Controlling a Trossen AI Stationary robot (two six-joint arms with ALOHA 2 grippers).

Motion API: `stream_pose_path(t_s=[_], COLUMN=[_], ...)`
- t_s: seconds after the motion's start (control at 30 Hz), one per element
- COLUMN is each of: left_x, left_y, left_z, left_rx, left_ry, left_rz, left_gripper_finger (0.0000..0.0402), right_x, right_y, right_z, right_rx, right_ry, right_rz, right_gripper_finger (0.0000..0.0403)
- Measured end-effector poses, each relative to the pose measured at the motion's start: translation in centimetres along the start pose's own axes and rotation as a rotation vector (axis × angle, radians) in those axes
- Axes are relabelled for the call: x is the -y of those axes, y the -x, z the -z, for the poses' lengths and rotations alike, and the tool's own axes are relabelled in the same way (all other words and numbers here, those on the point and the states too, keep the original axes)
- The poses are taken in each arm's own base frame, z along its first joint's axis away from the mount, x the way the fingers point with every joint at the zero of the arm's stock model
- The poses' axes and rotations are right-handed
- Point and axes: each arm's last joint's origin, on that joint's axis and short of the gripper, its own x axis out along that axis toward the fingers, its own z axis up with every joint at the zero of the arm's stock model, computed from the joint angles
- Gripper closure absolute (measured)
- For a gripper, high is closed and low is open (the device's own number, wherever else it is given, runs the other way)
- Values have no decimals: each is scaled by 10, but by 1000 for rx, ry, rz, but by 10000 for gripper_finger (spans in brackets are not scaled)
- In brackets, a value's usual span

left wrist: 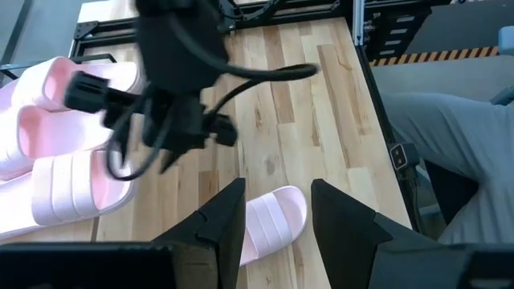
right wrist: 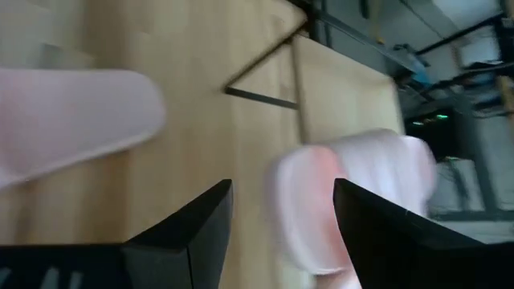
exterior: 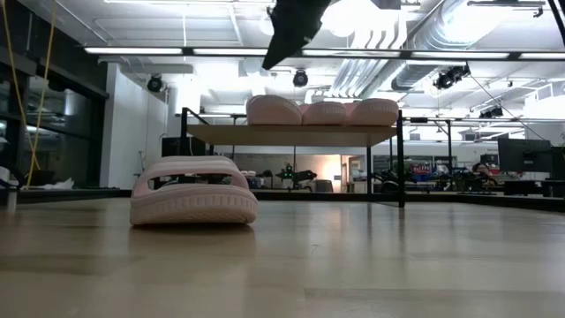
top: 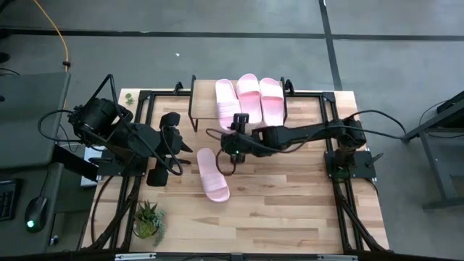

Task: Pick and place slides into the shelf
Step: Put the white slide on the shelf

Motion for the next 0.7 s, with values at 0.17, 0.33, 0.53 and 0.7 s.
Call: stream_pose_path(t_s=[0.17,0.33,0.53,0.7], left_x=[0,0,0,0], left_y=[0,0,0,0], left_z=[0,0,0,0], left_rx=[0,0,-1,-4], left_ry=[0,5,28,46], left_rz=[0,1,5,16], left_gripper_finger=[275,275,275,275], right_x=[-22,-46,-74,-97], right_y=[15,26,36,37], right_z=[-4,-7,-9,-9], right_rx=[25,51,69,62], right_ry=[-12,3,42,43], right_rz=[-60,-100,-125,-115], right_gripper_finger=[194,194,194,194])
